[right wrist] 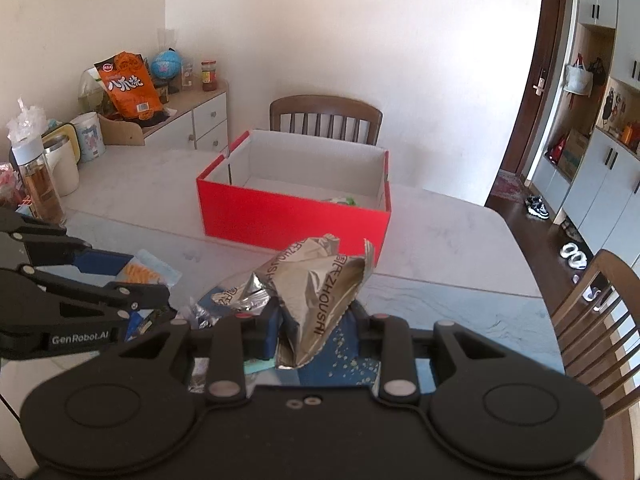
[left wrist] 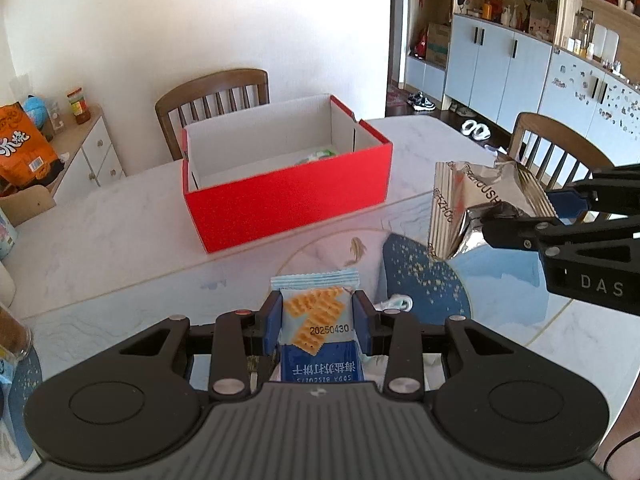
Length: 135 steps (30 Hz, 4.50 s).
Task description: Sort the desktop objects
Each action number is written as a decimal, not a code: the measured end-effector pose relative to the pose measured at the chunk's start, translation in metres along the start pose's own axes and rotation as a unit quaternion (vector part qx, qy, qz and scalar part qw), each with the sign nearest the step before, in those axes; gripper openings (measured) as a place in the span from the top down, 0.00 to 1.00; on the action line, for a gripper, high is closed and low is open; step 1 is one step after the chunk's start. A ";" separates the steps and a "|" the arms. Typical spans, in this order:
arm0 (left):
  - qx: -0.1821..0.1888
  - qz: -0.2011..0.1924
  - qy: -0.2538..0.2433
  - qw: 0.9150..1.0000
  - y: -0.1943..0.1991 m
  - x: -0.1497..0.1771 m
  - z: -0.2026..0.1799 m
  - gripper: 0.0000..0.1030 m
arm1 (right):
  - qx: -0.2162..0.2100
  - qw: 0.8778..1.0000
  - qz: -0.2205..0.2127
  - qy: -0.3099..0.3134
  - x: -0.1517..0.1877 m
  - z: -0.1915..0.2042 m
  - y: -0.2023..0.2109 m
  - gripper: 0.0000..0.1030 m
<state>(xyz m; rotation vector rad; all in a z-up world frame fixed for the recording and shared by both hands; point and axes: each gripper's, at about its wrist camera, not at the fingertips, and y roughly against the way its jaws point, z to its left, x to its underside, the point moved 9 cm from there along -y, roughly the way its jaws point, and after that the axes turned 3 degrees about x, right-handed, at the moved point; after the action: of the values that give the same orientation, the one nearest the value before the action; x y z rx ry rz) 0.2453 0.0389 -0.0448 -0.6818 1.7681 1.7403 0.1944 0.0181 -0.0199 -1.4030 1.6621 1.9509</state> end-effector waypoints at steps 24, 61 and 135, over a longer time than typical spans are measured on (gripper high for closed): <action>-0.013 -0.016 -0.006 1.000 -0.031 -0.074 0.035 0.66 | 0.003 1.000 -0.004 -0.006 -0.048 -0.016 -0.034 0.70; -0.072 -0.032 0.008 0.997 -0.114 -0.173 0.081 0.66 | 0.041 0.999 -0.021 -0.003 -0.128 -0.035 -0.121 0.70; -0.058 0.163 -0.061 0.983 -0.312 -0.158 0.128 0.65 | -0.031 0.987 0.137 0.077 -0.095 0.006 -0.287 0.69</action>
<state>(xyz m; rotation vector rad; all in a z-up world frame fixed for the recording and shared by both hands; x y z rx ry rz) 0.5810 0.1537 -0.1568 -0.3334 1.7796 2.0676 0.4376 0.1573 -0.1340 -1.4446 1.9724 2.0993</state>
